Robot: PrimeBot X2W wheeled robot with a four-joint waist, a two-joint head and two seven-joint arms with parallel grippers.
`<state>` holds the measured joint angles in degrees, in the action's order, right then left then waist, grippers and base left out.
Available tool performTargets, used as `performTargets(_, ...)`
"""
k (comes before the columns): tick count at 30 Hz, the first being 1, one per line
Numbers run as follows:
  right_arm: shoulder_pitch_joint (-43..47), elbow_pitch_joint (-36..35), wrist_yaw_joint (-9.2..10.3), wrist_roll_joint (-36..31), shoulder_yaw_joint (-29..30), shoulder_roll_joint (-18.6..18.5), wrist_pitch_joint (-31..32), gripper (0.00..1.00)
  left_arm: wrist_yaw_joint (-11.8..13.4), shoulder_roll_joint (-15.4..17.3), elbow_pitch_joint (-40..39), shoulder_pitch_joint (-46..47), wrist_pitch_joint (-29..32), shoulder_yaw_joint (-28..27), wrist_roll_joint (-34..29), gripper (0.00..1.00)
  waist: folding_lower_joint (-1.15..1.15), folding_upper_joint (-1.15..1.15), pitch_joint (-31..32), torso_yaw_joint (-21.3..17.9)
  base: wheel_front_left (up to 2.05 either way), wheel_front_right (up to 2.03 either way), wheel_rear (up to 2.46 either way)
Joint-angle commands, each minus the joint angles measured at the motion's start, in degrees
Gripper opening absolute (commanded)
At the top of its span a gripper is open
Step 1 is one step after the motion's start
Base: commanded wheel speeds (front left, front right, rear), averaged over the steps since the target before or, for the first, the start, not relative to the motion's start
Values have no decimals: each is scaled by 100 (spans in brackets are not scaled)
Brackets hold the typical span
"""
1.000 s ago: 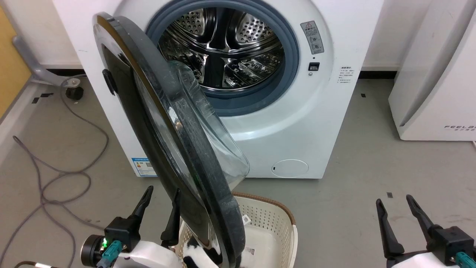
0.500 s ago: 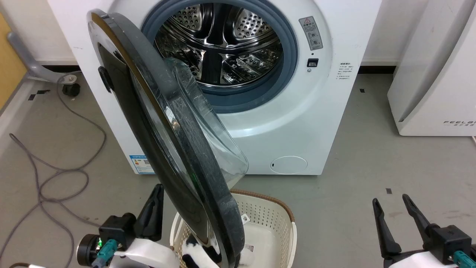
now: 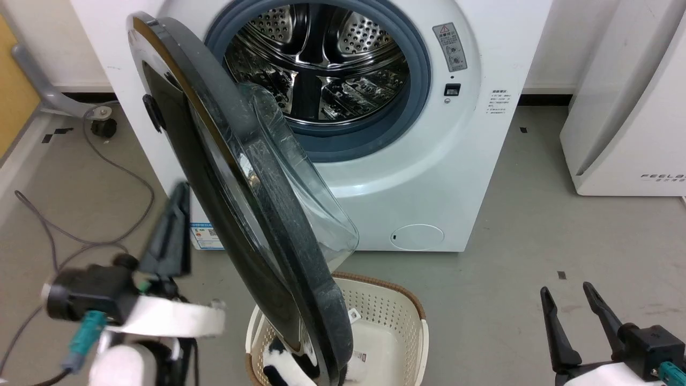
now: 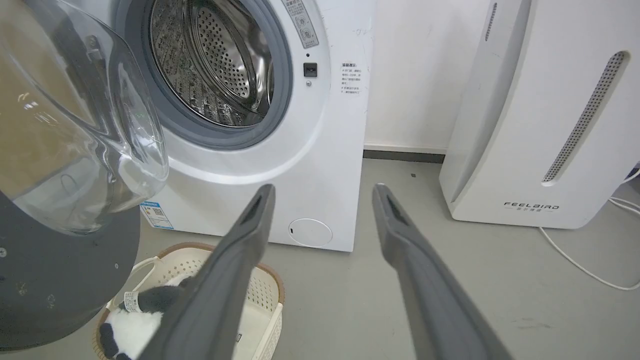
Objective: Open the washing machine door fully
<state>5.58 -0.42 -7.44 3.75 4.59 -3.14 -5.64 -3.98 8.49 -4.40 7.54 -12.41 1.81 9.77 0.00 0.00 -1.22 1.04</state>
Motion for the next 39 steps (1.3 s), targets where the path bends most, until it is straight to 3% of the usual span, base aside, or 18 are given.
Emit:
performTargets(1, -55, 20, -5, 34, 4, 26, -3, 100, 39, 56, -201, 126, -24, -41, -26, 0, 0, 0, 2, 0, 0, 0, 0)
performTargets(12, -63, 67, -5, 87, -12, 26, -9, 100, 117, 267, -1887, 900, 180, -25, -211, 0, 0, 0, 0, 24, 0, 0, 0)
performTargets(20, -54, 63, -5, 72, -16, 26, -7, 100, -105, 115, -2612, 1242, 846, 960, -187, 0, 0, 0, 35, 52, 0, 0, 0)
performTargets(25, -18, 62, -5, 78, -24, 26, 6, 100, -227, -21, -2736, 982, 1541, 1928, 113, 0, 0, 0, 70, 56, 0, 0, 0)
performTargets(31, 39, 55, -5, 70, -4, 26, 31, 100, -262, -28, -2717, 524, 2104, 2546, 453, 0, 0, 0, 112, 92, 0, 0, 0)
performTargets(39, 97, 30, -5, -58, -86, 26, 88, 100, 26, -43, -2183, -755, 2733, 3193, 865, 0, 0, 0, 174, 75, 0, 0, 0)
